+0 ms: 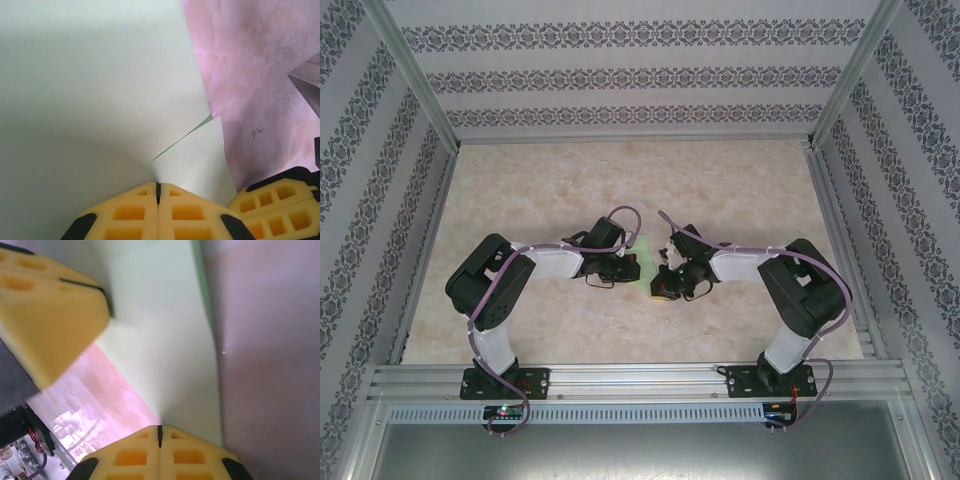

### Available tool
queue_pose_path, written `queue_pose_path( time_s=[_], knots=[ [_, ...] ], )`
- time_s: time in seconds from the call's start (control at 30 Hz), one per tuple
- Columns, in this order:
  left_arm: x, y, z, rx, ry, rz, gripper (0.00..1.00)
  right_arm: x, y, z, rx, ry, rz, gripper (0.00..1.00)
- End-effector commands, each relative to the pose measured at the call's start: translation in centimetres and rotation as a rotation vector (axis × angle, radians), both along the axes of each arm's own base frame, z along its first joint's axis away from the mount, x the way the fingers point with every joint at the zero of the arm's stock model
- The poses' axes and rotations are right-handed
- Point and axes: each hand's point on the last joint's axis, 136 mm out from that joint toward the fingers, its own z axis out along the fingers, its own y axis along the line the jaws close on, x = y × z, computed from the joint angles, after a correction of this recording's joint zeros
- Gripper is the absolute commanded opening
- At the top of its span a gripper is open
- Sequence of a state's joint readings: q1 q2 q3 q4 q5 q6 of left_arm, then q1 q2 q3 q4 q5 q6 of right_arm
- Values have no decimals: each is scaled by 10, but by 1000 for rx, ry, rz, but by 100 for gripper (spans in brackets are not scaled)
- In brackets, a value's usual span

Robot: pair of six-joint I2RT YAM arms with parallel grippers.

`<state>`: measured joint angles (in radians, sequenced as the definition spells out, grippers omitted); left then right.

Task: Fold a paper plane with a square sheet of paper (fold left side to right side)
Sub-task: Third fold the triangle at the center of the table.

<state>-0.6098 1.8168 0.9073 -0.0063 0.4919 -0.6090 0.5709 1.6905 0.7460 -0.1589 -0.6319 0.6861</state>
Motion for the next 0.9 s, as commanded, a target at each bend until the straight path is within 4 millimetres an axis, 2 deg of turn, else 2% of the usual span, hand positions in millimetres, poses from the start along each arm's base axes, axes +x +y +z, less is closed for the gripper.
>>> queue_pose_path(
  time_s=[0.0,0.2,0.3,0.43,0.53,0.7,0.87],
  knots=[
    [-12,21,-29,135,45,22,7,-29,-32,-19,-119,112,-35,0],
    [-11,21,-31,140,49,22,6,-33,-50,-17,-133,113,-74,0],
    [-10,21,-30,141,48,20,6,-30,-53,-6,-140,84,-66,0],
    [-9,19,-28,137,43,19,6,-14,-34,24,-74,1,-46,0],
    [-9,19,-29,136,45,21,6,-3,-17,35,-60,-38,-21,0],
    [-10,20,-29,137,47,22,6,8,1,24,-66,-33,-3,0],
    [-10,20,-30,138,47,23,6,6,-4,3,-116,2,-9,0]
  ],
)
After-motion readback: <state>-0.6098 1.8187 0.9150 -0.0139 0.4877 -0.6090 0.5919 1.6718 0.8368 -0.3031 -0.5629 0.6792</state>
